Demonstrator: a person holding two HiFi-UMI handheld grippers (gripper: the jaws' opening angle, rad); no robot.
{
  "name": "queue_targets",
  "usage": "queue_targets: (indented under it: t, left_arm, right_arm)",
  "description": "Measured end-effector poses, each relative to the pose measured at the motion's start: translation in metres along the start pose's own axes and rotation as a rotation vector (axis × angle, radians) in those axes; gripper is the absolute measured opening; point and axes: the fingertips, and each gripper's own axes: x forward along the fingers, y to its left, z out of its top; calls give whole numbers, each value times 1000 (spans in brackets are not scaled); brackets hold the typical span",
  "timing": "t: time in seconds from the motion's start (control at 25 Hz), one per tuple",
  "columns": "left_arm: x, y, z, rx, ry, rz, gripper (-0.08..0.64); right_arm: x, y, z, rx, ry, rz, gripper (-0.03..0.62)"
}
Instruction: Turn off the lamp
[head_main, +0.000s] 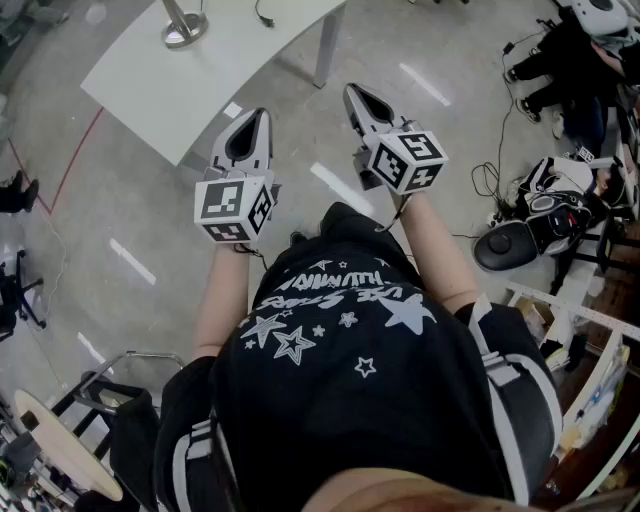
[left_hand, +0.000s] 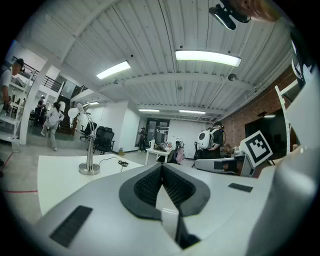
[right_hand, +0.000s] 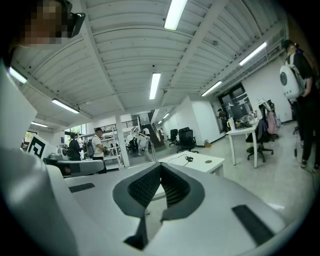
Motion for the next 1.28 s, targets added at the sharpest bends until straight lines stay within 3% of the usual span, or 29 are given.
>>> queue_targets:
  t: [0.32,0.6,1.28]
  left_arm:
    - [4,-8,-11,7,30,-2,11]
    - [43,13,-2,27,31,59,11]
    - [174,-18,13,37,45,105,11]
  right_arm:
    - [-6,-18,-14,54,12,-13,6]
    - [40,-42,-4,88,10,53,6]
    - [80,-171,51,115,10,103,6]
